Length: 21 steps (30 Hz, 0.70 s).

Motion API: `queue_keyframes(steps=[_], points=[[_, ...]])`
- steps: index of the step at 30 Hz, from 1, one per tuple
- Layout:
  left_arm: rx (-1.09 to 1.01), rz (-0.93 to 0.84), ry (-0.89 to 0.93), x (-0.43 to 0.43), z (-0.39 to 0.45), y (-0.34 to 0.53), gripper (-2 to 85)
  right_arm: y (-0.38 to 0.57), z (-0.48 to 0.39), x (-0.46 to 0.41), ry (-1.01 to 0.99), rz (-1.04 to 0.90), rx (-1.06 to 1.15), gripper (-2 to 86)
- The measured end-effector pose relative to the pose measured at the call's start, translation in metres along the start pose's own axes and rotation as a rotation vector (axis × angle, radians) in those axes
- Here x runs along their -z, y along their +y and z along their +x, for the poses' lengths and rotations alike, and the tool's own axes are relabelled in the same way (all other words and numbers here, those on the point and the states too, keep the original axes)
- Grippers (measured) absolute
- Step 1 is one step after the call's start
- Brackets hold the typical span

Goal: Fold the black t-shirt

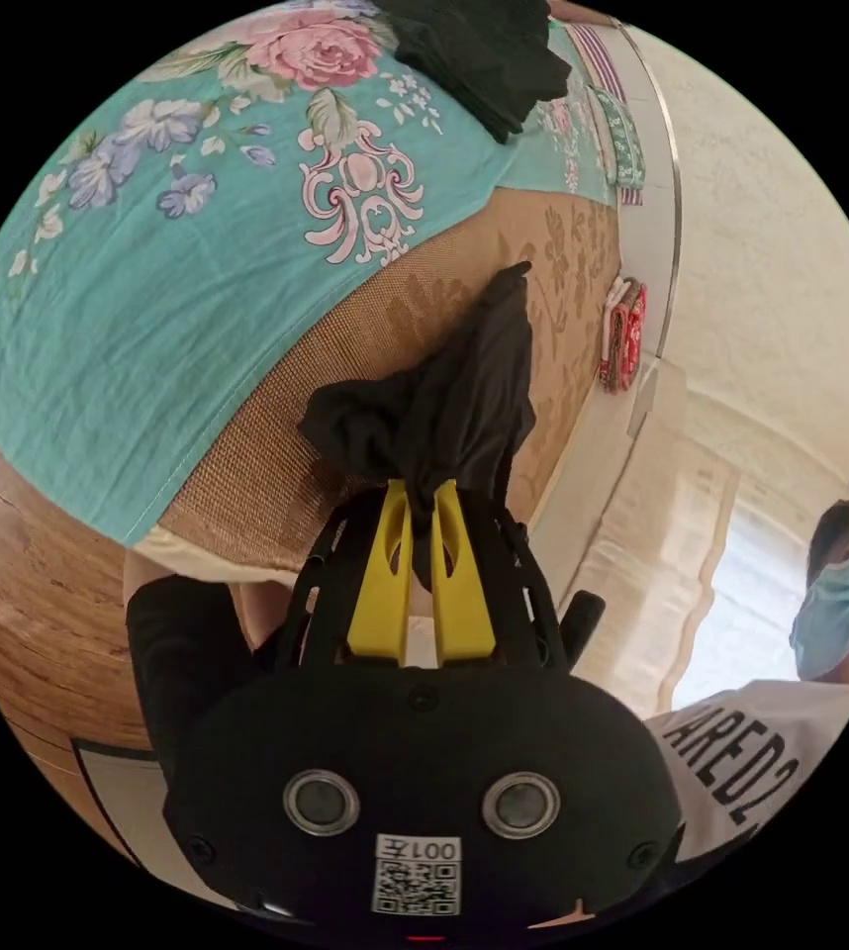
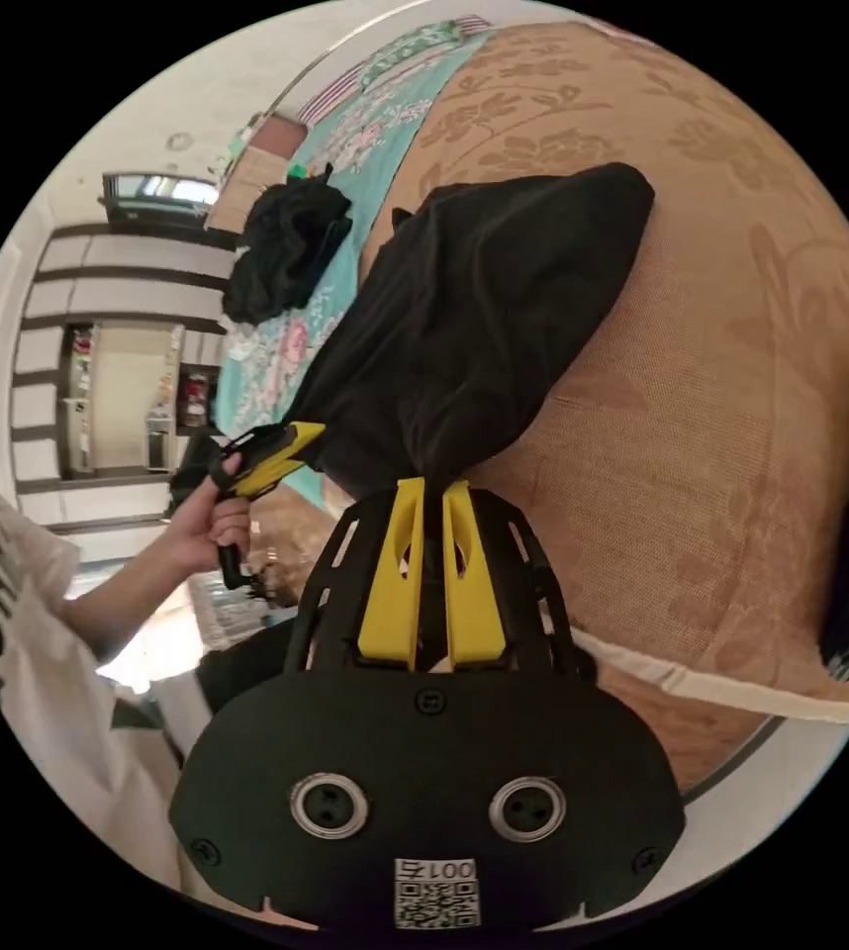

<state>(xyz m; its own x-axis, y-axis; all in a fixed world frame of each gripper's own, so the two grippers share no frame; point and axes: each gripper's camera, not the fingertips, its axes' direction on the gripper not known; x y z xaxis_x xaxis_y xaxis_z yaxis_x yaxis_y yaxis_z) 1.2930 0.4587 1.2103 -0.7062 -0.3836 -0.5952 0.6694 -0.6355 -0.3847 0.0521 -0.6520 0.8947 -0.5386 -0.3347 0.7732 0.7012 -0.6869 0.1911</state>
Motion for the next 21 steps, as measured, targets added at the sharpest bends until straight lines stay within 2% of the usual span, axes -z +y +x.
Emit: queue_keyframes(steps=[2, 4, 10, 13, 15, 21], points=[[-0.022, -0.022, 0.034, 0.013, 0.013, 0.002, -1.4, 0.004, 0.022, 0.025, -0.217, 0.028, -0.050, 1.8], [-0.040, -0.002, 0.189, 0.019, 0.039, -0.010, -1.4, -0.013, 0.035, 0.051, -0.315, 0.130, -0.030, 1.5], [-0.452, 0.063, 0.428, 0.019, 0.190, -0.078, -1.4, -0.126, 0.027, 0.166, -0.276, 0.442, 0.269, 1.1], [-0.582, 0.092, 0.374, 0.029, 0.247, -0.086, -1.4, -0.151, 0.016, 0.205, -0.278, 0.509, 0.318, 0.9], [-0.595, 0.094, 0.379, 0.033, 0.262, -0.086, -1.4, -0.153, 0.011, 0.217, -0.249, 0.538, 0.359, 0.9], [-0.563, 0.060, 0.281, 0.022, 0.244, -0.073, -1.4, -0.134, 0.033, 0.187, -0.164, 0.461, 0.331, 1.1]])
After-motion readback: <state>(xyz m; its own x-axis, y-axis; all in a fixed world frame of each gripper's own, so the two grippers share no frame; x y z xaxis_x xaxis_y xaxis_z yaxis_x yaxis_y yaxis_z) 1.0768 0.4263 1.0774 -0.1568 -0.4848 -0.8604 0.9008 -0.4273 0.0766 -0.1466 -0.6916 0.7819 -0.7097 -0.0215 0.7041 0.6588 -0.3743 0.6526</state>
